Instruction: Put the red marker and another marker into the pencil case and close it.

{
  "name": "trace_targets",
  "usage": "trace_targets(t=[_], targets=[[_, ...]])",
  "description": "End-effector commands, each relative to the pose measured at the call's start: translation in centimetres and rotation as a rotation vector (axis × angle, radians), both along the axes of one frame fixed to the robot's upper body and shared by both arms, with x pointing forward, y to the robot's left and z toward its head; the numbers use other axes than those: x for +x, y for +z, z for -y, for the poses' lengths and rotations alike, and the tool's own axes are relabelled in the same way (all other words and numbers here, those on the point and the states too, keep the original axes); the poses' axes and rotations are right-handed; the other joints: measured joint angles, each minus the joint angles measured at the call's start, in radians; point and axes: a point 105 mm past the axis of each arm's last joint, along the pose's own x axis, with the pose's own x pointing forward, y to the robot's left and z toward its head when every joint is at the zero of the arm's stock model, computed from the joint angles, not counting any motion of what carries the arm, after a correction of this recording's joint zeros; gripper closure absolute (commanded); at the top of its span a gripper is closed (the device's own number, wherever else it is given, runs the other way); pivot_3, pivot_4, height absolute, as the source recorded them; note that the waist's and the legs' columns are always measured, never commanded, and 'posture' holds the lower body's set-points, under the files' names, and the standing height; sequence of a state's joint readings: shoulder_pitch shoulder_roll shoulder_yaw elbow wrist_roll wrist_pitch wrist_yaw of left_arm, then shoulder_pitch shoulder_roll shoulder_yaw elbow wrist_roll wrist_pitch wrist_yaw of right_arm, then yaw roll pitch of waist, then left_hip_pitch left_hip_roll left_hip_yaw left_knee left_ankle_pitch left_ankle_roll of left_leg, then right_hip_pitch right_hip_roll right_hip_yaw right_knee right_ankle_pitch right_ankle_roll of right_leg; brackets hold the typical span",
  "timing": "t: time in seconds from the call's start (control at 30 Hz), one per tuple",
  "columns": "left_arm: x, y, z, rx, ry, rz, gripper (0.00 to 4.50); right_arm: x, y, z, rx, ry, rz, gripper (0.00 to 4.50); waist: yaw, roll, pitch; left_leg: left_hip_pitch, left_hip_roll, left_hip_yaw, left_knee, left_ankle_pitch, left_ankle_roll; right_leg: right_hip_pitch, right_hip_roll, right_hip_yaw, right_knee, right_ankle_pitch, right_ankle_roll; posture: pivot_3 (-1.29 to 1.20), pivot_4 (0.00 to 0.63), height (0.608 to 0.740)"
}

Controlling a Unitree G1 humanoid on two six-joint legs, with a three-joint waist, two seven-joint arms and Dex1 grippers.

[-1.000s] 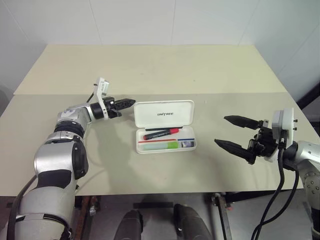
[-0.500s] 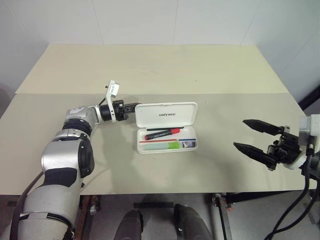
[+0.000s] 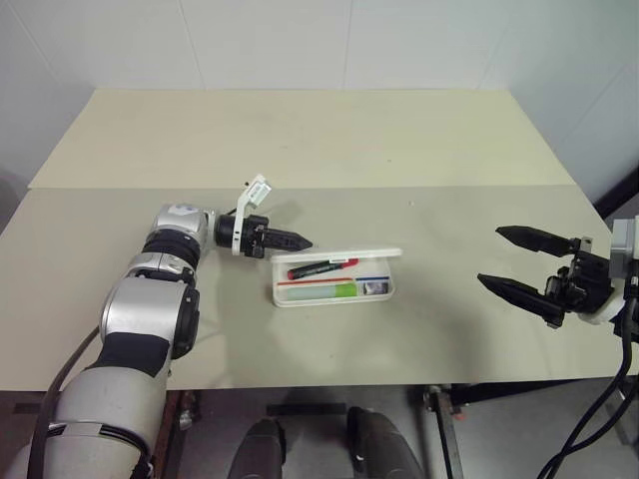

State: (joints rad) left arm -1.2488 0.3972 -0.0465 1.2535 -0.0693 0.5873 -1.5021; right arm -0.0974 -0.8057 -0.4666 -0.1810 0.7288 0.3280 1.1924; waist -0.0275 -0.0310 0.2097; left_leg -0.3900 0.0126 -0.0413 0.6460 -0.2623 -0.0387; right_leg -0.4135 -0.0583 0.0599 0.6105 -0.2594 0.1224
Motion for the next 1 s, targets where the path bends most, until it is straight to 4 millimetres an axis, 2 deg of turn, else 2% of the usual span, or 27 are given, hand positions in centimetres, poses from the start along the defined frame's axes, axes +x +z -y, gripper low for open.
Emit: trace_targets(t=[0.03,0.3,0.7,0.8,1.0], targets=[[-1.1,-0.4,0.2,0.019,-0.097,-0.016,4.47,-0.1,0.3,-0.5,-0.003,0.011,0.032,0.00,0.000,0.000,0.000,0.000,0.000,0.000,0.000,0.000,0.000,0.000,0.000,0.000,0.000,0.000,0.000,0.00,0.150,0.740],[-1.4,-3.9,0.0,0.274,-0.126,-0.017,4.47,0.2,0.2,-0.3,-0.012,0.007,0.026,0.00,0.000,0.000,0.000,0.002,0.000,0.000,0.000,0.000,0.000,0.002,0.000,0.000,0.001,0.000,0.000,0.00,0.150,0.740],[-1.1,-6.3,-0.4,0.476,-0.159,0.085,4.47,0.4,-0.3,-0.5,-0.008,-0.011,0.025,0.00,0.000,0.004,-0.004,0.006,0.000,0.000,0.001,0.000,0.000,0.006,0.000,0.000,0.000,0.000,0.000,0.00,0.150,0.740],[-0.8,-6.0,0.1,0.455,-0.151,0.110,4.47,0.3,-0.3,-0.5,-0.008,-0.016,0.025,0.00,0.002,0.004,-0.004,0.007,0.000,0.000,0.001,0.000,0.000,0.008,0.000,0.000,0.000,-0.003,-0.001,0.00,0.150,0.740],[-0.3,-3.1,1.1,0.301,-0.106,0.149,4.47,0.4,-0.4,-0.4,-0.007,-0.026,0.027,0.00,0.000,0.004,-0.004,0.012,-0.001,0.000,0.002,0.000,0.000,0.016,-0.001,0.001,-0.005,-0.009,-0.010,0.00,0.150,0.740]])
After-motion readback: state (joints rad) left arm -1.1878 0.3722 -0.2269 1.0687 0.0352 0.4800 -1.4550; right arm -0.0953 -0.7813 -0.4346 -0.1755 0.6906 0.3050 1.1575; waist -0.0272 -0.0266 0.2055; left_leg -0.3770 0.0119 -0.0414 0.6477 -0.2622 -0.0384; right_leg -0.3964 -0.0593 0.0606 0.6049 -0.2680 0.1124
